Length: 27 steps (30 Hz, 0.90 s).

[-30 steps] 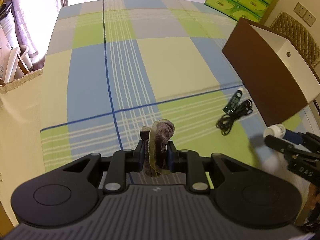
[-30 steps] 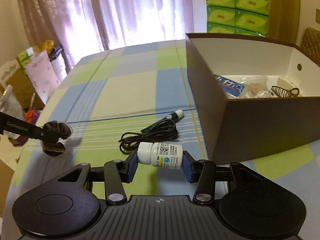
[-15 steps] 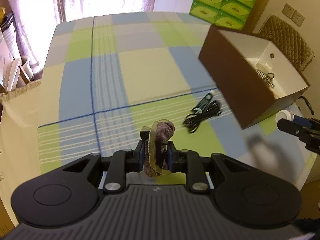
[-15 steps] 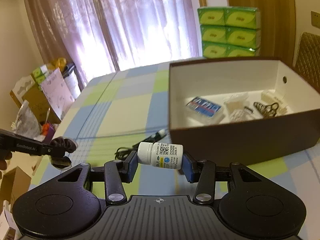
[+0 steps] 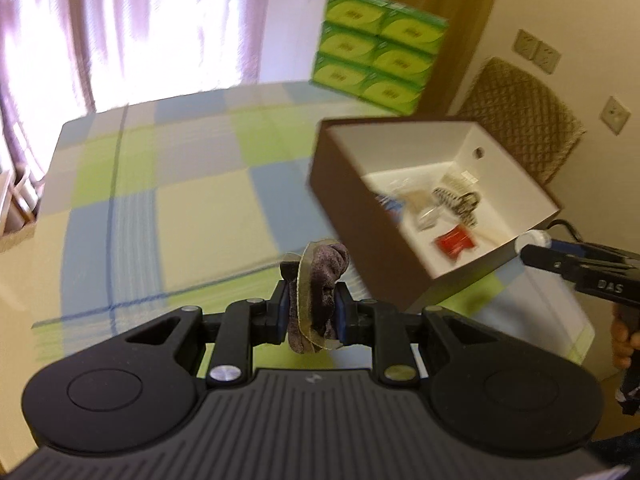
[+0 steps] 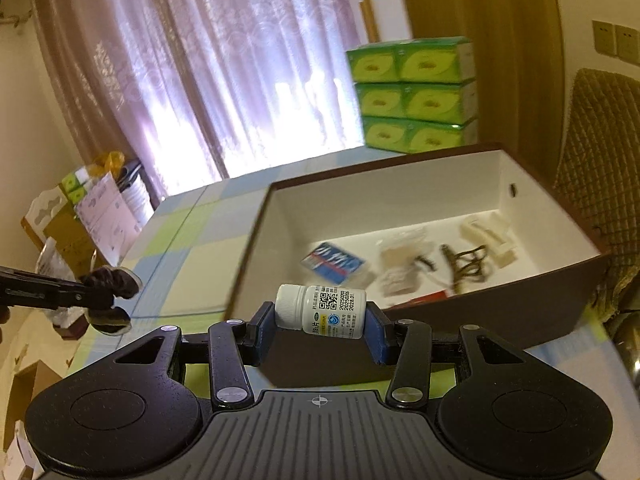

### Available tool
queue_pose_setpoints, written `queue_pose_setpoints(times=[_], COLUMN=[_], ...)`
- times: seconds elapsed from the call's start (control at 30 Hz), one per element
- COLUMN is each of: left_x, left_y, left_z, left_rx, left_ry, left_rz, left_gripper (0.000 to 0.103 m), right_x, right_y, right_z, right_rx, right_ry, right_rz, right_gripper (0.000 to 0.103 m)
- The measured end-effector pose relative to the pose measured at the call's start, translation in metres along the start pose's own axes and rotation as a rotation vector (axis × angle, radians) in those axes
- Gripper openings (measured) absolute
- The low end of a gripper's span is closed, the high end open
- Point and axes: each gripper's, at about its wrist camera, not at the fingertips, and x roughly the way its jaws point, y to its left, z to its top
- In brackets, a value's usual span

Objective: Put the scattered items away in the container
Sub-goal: 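Carry the hair tie and pill bottle toward the brown box, then lower the brown hair tie and white pill bottle over the box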

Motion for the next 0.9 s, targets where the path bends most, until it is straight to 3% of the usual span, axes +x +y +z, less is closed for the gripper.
queue_pose_setpoints(times=[0.33,0.53,0.9], left_x=[0.026,0.051,0.108], left_y=[-0.073,-0.103,-0.128], left_z=[0.048,0.065,0.076], left_rx=[0.102,0.148,0.235], left_ry=[-0.042,-0.033,0.118], left_rz=[-0.089,-0.102,-0.091], left_gripper=[0.018,0.018,0.018], right_x=[-0.015,-0.006,0.047], right_y=[-0.082,-0.111,-0.149], right_z=[0.042,0.064,0.089], right_rx=[0.021,-0.023,-0.145], right_ry=[-0.003,0.047,0.275], right_rz=[-0.017,0.002,0.089], right_gripper=[0.049,0.049,0.049])
